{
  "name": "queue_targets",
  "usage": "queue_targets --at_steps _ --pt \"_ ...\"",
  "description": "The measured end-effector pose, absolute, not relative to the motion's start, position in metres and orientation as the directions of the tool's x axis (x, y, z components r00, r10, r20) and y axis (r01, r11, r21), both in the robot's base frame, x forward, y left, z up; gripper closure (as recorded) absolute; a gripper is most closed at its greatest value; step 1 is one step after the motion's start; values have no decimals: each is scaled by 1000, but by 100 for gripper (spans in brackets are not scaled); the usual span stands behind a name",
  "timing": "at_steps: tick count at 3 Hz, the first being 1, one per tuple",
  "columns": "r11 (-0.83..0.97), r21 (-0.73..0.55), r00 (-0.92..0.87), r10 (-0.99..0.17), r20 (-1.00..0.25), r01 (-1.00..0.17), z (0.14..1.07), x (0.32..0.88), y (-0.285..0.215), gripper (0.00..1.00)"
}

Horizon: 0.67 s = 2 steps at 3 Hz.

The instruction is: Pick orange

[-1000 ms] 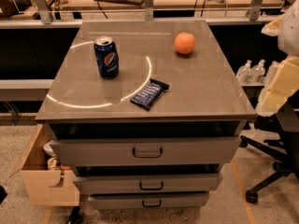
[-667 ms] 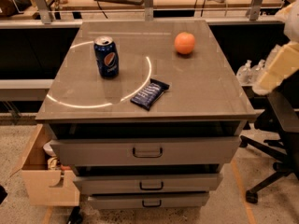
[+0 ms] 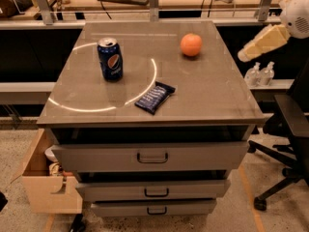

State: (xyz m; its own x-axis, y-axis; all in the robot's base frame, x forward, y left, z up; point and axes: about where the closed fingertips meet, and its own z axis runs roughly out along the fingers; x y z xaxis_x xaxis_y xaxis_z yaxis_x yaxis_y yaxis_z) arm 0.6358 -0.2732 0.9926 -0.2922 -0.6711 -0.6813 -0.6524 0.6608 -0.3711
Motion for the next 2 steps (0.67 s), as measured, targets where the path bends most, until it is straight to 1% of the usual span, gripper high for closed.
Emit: queue_targets --at_steps 1,2 --pt "701 -271 -265 -554 -789 -660 981 673 -261 0" --pt "720 -177 -261 -453 -852 -671 968 696 -251 0"
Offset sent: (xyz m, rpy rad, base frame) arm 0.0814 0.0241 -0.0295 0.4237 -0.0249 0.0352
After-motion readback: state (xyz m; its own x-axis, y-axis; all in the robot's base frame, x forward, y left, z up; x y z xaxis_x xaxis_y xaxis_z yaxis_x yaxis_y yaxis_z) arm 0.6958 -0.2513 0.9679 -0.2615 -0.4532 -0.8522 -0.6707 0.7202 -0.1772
